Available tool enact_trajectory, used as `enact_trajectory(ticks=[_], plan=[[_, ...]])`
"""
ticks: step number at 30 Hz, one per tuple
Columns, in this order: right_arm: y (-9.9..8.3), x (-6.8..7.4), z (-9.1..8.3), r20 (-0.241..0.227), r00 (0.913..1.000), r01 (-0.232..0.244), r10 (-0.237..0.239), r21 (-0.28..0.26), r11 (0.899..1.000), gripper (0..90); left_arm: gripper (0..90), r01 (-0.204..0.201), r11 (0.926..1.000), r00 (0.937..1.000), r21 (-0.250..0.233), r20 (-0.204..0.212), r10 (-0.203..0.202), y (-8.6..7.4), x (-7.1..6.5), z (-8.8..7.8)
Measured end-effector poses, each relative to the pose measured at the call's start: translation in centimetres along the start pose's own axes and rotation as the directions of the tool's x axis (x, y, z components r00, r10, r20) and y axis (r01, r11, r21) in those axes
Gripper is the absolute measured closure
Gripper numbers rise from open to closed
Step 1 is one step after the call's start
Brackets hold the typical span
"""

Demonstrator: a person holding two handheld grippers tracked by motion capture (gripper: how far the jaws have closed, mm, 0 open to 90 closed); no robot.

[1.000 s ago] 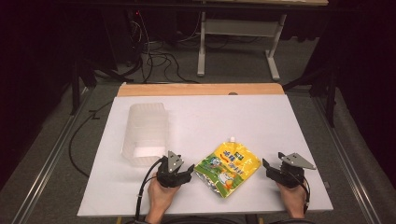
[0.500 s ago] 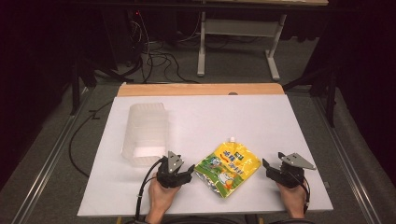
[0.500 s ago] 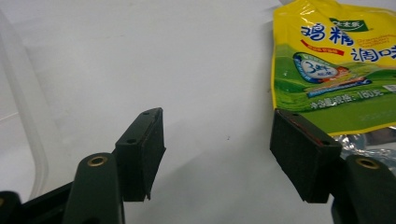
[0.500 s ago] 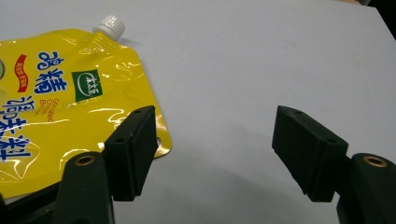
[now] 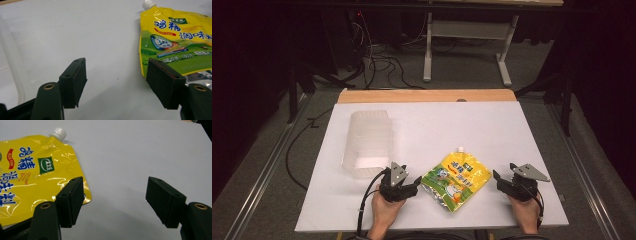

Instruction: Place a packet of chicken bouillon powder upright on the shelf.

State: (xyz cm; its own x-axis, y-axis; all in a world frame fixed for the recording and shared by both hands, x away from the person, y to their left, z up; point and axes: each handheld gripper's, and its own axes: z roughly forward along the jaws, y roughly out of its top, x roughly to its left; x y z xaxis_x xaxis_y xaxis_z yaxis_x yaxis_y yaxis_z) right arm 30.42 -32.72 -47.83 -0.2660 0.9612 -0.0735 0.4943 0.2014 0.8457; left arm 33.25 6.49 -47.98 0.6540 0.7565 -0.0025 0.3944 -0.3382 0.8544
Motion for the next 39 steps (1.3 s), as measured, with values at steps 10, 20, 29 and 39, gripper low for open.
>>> enact_trajectory(ticks=[10,20,29,39], plan=[[0.0,0.0,0.0,0.001,1.0,-0.003,0.003,0.0,1.0,31.4,32.0,0.046,0.9977,0.9978,-0.049,0.05,-0.044,0.5,0.2,-0.7],[0.0,0.0,0.0,0.004,1.0,0.004,-0.004,0.002,1.0,31.2,30.1,0.043,0.9977,0.9968,-0.053,0.07,-0.039,1.8,0.2,-1.1],[0.0,0.0,0.0,0.0,1.0,0.004,-0.004,0.003,1.0,31.1,29.3,0.03,0.9989,0.9946,-0.035,0.101,-0.026,3.8,0.0,-0.4],[0.0,0.0,0.0,0.0,1.0,0.003,-0.003,0.004,1.0,31.1,29.3,0.02,0.9995,0.9929,-0.024,0.118,-0.017,5.3,-0.1,0.2]])
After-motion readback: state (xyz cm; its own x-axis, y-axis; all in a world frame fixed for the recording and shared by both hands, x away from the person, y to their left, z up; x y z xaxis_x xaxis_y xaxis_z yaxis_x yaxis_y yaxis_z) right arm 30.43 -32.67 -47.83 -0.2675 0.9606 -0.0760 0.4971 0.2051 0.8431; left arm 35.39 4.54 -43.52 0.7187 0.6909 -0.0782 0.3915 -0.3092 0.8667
